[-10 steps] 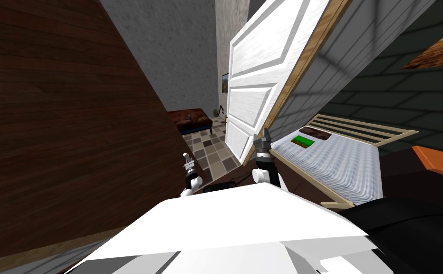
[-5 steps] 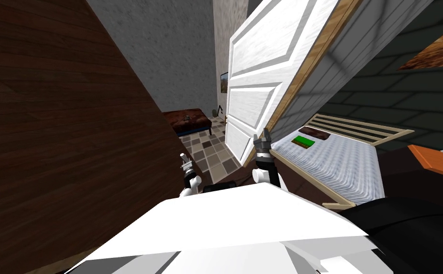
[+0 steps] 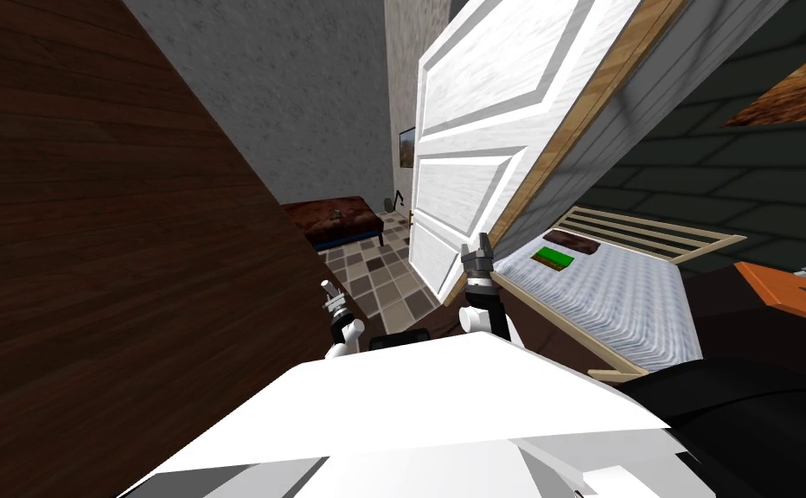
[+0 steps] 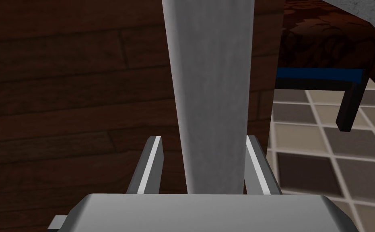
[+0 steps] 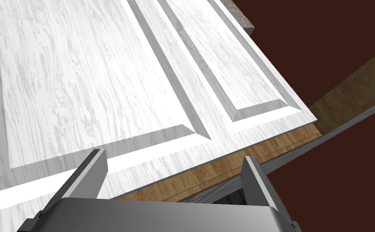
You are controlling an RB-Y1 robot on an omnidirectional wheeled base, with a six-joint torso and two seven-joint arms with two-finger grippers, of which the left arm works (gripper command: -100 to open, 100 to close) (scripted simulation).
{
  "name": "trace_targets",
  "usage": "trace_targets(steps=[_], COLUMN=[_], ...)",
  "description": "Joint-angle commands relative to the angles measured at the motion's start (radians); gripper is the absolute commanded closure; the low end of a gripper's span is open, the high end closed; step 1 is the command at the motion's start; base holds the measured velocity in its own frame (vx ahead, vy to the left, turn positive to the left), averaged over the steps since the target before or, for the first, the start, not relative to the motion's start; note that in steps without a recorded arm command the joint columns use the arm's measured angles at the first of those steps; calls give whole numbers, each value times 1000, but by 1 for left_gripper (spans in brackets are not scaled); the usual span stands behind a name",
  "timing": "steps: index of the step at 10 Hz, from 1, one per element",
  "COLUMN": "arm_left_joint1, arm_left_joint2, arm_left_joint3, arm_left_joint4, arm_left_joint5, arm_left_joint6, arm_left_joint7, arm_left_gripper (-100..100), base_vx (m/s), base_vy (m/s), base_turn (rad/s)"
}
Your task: Push the door open
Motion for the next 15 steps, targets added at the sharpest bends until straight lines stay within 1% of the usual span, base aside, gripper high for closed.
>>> trace_targets(steps=[1,2,4,6,7,8,9,10,12,13,14,15], arm_left_joint1=[-6,-6,-6,-5,-5,-5,-5,-5,-5,-4,-4,-4], arm_left_joint2=[11,5,5,-2,-10,-10,-19,-24,-24,-34,-39,-49], arm_left_joint3=[24,48,48,71,93,93,115,125,125,145,154,171], arm_left_joint4=[14,13,13,13,12,12,12,11,11,11,11,10], arm_left_joint5=[7,17,17,27,37,37,47,51,51,60,64,71], arm_left_joint6=[-31,-41,-41,-51,-60,-60,-69,-73,-73,-82,-86,-93], arm_left_joint7=[-2,-14,-14,-26,-37,-37,-48,-53,-53,-64,-68,-77], arm_left_gripper=[100,100,100,100,100,100,100,100,100,100,100,100], base_vx=[55,97,70,58,110,101,113,129,57,53,76,122], base_vy=[24,43,32,19,47,34,37,42,28,21,22,45], base_turn=[-29,-99,-5,-36,-70,-27,-48,-59,9,-60,-41,-46])
